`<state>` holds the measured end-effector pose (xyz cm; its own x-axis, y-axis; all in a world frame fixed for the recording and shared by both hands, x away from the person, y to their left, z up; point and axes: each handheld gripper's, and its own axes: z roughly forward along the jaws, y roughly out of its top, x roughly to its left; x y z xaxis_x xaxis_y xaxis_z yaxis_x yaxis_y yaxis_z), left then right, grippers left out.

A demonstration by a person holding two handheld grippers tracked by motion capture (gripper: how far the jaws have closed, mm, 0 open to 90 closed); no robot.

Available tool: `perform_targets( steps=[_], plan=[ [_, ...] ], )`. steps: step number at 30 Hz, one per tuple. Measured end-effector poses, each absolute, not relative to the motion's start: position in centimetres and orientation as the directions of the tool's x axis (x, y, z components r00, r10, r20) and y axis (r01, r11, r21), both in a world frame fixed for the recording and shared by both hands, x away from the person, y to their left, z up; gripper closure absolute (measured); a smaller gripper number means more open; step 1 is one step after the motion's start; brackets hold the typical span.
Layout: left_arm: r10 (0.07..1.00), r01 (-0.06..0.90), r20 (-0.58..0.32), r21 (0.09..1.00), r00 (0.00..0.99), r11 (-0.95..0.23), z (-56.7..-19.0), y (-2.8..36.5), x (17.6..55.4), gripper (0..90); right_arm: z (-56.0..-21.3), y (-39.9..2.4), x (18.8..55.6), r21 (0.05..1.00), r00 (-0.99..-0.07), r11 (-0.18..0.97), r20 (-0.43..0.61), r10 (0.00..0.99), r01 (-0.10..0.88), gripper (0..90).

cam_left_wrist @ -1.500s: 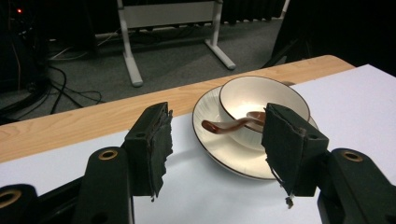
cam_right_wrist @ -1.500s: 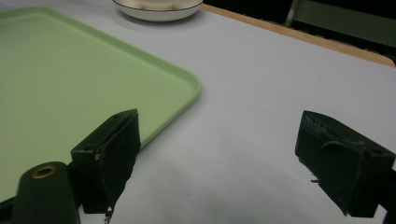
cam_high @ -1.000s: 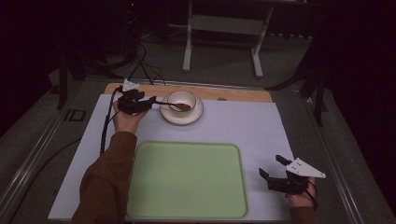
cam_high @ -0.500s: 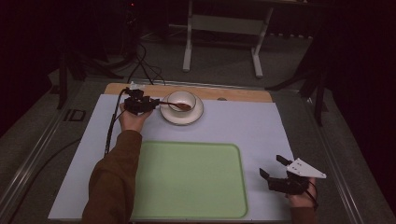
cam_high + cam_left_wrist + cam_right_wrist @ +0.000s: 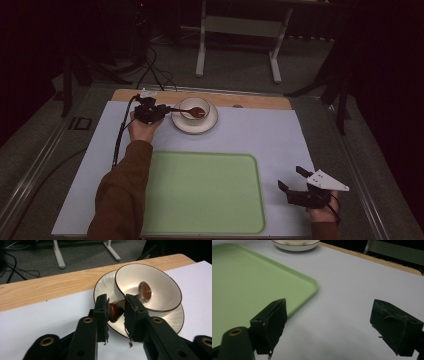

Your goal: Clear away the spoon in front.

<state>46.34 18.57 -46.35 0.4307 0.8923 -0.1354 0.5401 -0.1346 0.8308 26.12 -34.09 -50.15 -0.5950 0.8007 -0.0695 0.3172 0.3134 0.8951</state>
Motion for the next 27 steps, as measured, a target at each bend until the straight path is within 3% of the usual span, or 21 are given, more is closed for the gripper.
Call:
perform_targets(
  steps=[9,27],
  plan=[
    [0.869,0.501,-0.111,0.849,0.481,-0.169,-45.5,17.9,45.2,83.2,-50.2,-34.1,26.1,0.894,-0.593,0.314,-0.07,0.802,0.32,13.9],
    [0.874,0.451,-0.05,0.87,0.483,-0.199,-43.9,16.9,43.6,83.8,-50.2,-34.1,26.1,0.894,-0.593,0.315,-0.07,0.802,0.32,13.9]
  ],
)
